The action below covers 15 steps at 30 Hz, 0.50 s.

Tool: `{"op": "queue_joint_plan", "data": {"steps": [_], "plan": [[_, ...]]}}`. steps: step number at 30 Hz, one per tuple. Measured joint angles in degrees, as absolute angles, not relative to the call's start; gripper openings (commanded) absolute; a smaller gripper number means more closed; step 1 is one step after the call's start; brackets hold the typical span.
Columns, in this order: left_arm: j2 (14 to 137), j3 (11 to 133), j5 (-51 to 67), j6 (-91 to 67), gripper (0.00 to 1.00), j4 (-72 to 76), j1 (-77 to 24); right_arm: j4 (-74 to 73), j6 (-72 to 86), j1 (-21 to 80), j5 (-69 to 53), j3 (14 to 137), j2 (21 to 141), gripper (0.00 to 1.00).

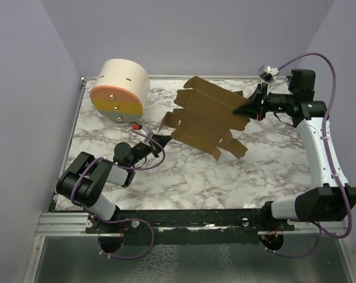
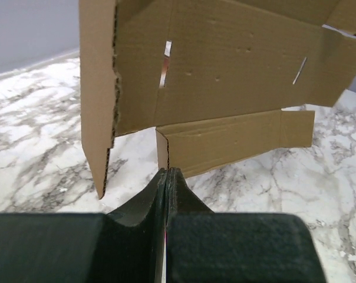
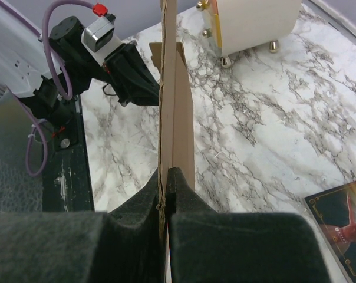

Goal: Fold the paper box

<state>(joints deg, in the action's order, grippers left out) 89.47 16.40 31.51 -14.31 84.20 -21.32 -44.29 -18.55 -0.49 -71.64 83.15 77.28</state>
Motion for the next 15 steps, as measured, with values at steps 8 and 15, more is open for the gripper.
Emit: {"op": "queue_joint_plan", "data": {"steps": [8, 15], "plan": [[89.14, 16.23, 33.8, -16.27, 0.28, 81.36, -22.63, -43.7, -18.33, -0.6, -71.61, 82.41, 77.23, 0.01], [80.05, 10.44, 34.46, -25.69, 0.51, 82.7, -15.03, -46.92, -21.1, -0.6, -70.22, 86.48, 77.25, 0.01]]}}
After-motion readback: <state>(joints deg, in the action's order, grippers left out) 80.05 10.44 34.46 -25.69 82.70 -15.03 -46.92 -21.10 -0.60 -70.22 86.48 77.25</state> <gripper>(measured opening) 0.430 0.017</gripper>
